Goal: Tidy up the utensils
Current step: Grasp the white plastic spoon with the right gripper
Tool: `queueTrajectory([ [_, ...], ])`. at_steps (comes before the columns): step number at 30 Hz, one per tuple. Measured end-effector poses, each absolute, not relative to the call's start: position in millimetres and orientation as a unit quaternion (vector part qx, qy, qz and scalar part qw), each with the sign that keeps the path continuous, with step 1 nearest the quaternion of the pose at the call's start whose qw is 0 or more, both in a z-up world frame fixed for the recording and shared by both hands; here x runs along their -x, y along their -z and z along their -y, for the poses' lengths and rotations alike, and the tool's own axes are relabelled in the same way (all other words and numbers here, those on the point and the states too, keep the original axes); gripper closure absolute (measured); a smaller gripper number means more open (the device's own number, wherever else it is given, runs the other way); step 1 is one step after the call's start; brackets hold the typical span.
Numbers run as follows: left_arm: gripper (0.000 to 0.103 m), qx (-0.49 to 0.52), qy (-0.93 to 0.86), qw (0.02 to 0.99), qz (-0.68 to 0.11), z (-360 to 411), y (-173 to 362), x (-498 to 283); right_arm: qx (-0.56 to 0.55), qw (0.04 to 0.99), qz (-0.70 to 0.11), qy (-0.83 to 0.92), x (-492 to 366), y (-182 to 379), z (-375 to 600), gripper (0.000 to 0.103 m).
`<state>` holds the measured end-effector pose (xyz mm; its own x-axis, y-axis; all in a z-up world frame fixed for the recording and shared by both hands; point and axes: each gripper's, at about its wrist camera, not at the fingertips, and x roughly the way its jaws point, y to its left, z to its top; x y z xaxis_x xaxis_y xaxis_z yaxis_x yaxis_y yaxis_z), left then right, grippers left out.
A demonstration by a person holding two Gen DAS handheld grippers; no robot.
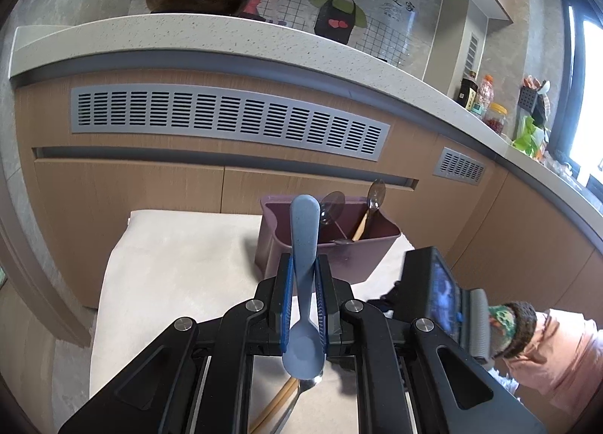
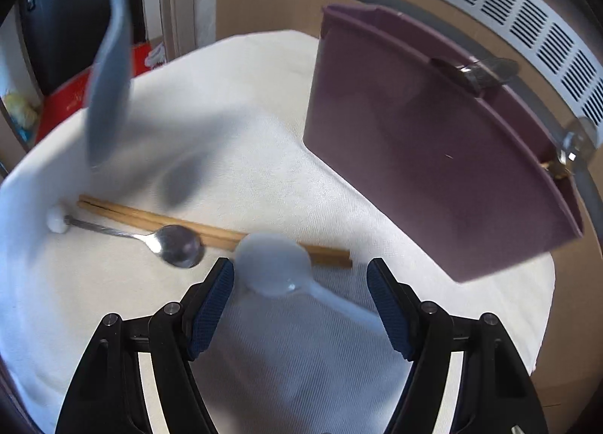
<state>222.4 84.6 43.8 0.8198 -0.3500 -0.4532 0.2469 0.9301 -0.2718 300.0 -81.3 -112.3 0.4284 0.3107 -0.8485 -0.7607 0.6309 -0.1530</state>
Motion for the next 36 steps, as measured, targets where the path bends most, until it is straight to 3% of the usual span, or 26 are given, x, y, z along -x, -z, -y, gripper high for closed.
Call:
queueTrajectory([
  [3,0.091,0.107,0.16,0.946,-0.261,-88.6,-39.1,-223.6,0.242,0.795,-0.446,-0.333,-310.6,113.2,83.9,0.034],
  [5,0.091,0.112,0.161,0.944,-0.264,-89.6,-36.9,-222.4,0.217,0.789,-0.467,-0.335,-312.0,113.3,87.7,0.043],
  [7,0.091,0.114,0.162,0.943,-0.268,-89.9,-33.7,-223.1,0.207,0.792,-0.476,-0.322,-309.5,110.4,92.2,0.062],
  [9,0.091,0.116,0.164,0.941,-0.272,-89.3,-30.9,-224.5,0.2,0.796,-0.485,-0.303,-307.2,107.8,97.1,0.066],
  [15,0.091,0.112,0.169,0.939,-0.276,-81.5,-28.9,-221.6,0.172,0.822,-0.467,-0.277,-276.3,86.1,123.2,0.067],
  [26,0.091,0.1,0.178,0.942,-0.267,-62.5,-44.3,-204.5,0.052,0.887,-0.371,-0.27,-228.5,-13.0,190.2,0.066],
  [36,0.091,0.054,0.181,0.971,-0.144,-31.7,-159.0,-217.1,-0.115,0.921,-0.192,-0.32,-242.4,-157.3,214.3,0.066],
])
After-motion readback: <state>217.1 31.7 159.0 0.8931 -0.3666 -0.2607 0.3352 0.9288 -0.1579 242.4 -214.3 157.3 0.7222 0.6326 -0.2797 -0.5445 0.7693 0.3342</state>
